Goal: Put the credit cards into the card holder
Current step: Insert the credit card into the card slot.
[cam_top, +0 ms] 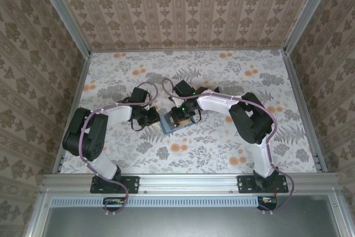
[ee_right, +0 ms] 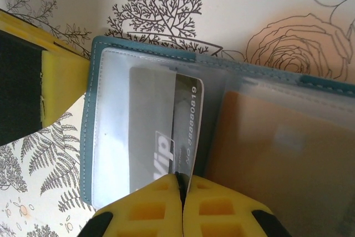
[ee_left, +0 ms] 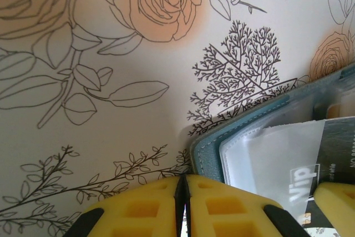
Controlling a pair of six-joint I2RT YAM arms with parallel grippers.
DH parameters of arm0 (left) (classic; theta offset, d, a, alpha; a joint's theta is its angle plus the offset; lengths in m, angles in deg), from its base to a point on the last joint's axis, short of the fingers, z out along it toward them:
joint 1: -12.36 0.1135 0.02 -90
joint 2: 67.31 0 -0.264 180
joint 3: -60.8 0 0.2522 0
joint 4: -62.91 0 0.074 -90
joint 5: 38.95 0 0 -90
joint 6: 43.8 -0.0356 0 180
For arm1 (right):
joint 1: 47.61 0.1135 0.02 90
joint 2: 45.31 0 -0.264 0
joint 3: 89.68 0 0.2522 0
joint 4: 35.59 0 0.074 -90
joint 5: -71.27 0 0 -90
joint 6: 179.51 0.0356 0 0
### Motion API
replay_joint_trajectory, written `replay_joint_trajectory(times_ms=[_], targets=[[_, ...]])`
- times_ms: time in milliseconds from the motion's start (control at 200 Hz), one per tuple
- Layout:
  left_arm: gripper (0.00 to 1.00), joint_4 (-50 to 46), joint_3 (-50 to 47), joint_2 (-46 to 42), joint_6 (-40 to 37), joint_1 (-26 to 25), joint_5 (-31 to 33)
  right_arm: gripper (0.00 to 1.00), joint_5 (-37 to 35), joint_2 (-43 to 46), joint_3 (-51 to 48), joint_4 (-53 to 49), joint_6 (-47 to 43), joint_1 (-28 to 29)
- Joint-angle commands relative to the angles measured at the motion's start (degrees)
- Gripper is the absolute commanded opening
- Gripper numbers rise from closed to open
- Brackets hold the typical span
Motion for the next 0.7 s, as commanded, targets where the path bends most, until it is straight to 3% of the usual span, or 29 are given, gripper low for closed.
replay_joint_trajectory(times_ms=[0, 280, 695], targets=[[0.14, 1.35, -0.63, 3.02, 0.58, -1.68, 1.64, 0.09, -0.18, -4.58, -1.57, -5.62, -0.04, 2.22], [0.14, 1.0, -0.43, 3.04, 0.48, -1.69, 1.9, 0.29, -5.46, -0.56, -0.66, -9.4, -1.67, 2.34], [0.14, 1.35, -0.85, 2.94, 0.55, -1.69, 1.9, 0.4, -7.76, 2.85, 1.82, -12.82, -2.59, 2.41]])
